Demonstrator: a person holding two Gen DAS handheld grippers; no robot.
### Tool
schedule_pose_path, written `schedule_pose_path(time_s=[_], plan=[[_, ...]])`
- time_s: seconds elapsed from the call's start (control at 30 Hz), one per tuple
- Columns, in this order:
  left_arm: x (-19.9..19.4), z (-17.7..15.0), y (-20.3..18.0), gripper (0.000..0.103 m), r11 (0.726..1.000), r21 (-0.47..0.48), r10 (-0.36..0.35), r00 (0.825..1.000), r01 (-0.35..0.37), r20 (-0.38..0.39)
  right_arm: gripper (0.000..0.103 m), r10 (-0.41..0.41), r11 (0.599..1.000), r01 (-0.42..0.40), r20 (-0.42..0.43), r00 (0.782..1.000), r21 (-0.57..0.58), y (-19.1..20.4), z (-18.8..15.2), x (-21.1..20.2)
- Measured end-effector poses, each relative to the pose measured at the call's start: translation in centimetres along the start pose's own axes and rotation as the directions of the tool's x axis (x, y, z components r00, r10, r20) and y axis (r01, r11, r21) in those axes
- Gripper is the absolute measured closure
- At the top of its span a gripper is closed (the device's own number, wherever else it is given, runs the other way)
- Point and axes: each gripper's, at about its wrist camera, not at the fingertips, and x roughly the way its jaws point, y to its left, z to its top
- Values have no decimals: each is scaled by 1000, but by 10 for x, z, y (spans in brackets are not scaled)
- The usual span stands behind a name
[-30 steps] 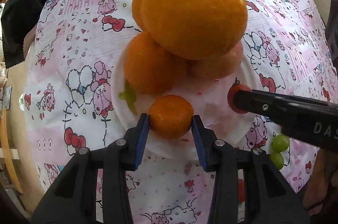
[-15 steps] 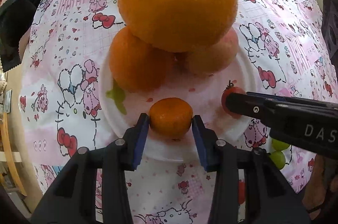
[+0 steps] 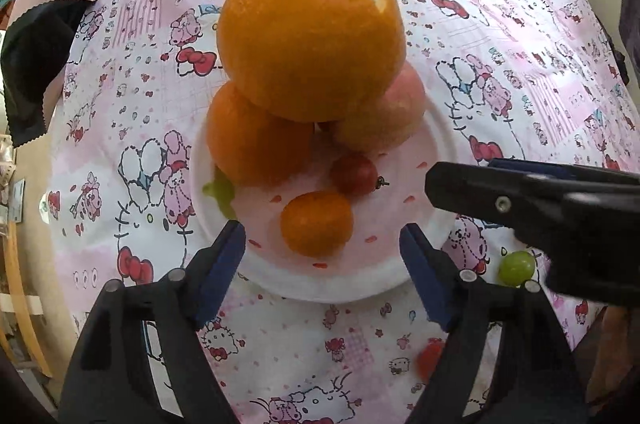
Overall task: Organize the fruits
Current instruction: 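Move the left gripper to another red cherry tomato and close on it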
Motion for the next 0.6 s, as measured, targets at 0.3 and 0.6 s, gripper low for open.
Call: schedule_pose_path(time_s=[0.3,0.6], plan=[[-22,-7,9,26,999,-29,-13,999,14,53,26,7,1000,-8,29,1000,14,-1,-9,-22],[-53,-21,17,26,999,-33,0,993,4,116,14,6,999,-8,79,997,33,-5,-30,-50]])
